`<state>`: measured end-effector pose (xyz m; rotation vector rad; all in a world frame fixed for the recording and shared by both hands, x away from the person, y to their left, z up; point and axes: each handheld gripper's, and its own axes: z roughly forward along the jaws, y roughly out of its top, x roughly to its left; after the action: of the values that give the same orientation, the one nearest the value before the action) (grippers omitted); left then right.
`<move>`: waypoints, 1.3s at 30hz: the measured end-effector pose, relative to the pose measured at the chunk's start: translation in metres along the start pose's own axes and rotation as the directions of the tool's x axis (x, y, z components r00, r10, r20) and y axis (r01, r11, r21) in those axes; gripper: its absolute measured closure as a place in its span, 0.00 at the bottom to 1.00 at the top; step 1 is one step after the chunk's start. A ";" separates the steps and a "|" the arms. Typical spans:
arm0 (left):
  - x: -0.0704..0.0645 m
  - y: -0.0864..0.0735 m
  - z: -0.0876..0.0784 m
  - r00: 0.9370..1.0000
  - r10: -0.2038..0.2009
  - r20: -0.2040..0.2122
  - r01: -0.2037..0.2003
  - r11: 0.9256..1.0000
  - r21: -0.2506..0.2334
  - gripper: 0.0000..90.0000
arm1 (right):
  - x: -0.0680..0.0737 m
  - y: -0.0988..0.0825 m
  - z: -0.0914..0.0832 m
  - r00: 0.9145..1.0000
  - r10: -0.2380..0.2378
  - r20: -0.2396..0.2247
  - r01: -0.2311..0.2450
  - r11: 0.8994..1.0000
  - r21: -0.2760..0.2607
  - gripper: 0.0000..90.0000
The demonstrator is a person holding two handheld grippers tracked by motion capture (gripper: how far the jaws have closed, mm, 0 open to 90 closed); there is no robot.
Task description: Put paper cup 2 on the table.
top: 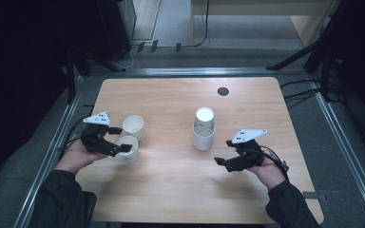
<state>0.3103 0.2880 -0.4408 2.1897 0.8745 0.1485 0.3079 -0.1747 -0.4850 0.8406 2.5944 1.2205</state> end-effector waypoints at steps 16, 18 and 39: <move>-0.027 0.022 0.012 1.000 0.018 0.021 -0.018 1.000 -0.015 0.14 | 0.001 0.000 0.000 1.000 -0.005 0.000 0.005 1.000 0.001 0.23; -0.031 0.024 0.014 0.999 0.026 0.026 -0.026 0.999 -0.023 0.14 | 0.001 0.000 0.000 1.000 -0.005 0.000 0.005 1.000 0.001 0.23; -0.079 0.052 0.049 0.993 0.056 0.101 -0.049 0.996 -0.069 0.15 | 0.003 0.000 0.002 1.000 -0.019 -0.009 0.019 1.000 0.005 0.22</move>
<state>0.2963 0.1834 -0.4270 2.1399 0.7448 0.0886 0.3061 -0.1722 -0.4860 0.8114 2.6080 1.2155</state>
